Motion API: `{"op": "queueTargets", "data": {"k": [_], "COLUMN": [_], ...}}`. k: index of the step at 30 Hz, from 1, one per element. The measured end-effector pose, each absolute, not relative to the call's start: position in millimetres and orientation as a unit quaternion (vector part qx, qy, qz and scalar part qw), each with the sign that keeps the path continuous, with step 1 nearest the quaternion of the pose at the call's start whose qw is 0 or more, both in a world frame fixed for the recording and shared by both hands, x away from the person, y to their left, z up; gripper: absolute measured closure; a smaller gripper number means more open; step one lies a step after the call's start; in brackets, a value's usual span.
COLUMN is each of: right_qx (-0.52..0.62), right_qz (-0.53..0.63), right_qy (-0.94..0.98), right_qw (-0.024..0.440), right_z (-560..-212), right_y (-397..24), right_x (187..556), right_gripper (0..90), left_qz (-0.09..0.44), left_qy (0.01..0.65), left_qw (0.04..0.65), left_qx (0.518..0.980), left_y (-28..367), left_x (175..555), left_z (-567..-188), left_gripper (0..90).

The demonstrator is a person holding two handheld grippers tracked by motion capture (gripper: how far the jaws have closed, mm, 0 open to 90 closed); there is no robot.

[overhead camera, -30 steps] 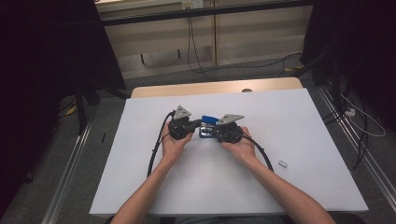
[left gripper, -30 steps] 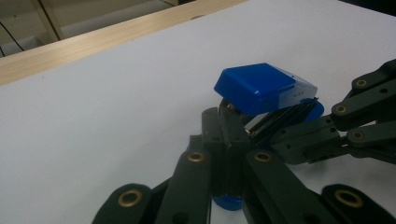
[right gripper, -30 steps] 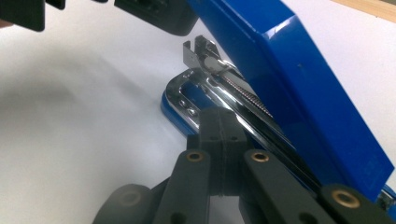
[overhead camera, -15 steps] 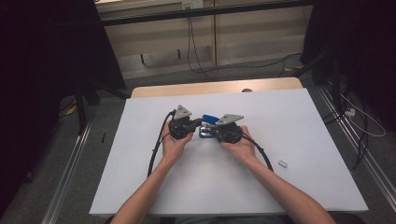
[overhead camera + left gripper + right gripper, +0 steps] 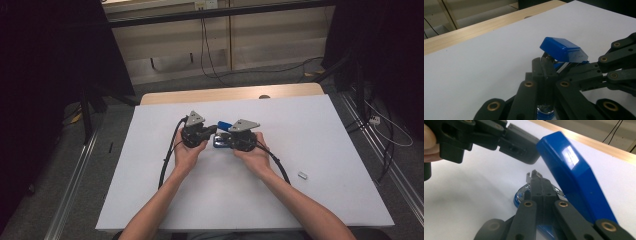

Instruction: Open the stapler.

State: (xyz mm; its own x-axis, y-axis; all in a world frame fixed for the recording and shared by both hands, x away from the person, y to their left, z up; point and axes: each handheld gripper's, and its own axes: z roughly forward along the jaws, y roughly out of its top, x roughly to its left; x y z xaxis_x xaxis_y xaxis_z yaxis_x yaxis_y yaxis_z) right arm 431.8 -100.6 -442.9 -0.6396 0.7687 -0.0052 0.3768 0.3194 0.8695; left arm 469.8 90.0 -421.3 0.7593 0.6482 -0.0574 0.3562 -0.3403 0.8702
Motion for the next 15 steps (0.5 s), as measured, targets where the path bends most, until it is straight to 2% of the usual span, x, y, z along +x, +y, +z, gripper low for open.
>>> {"op": "queueTargets", "data": {"k": [15], "right_qx": [0.37], "right_qz": [0.455], "right_qy": [0.774], "right_qw": [0.239], "right_z": [-445.8], "right_y": [-88.3], "right_x": [432.6], "right_gripper": [90.0], "left_qz": [0.15], "left_qy": [0.31], "left_qw": [0.485], "left_qx": [0.804], "left_y": [89.5], "left_x": [468.7], "left_z": [-420.1], "left_gripper": [90.0]}}
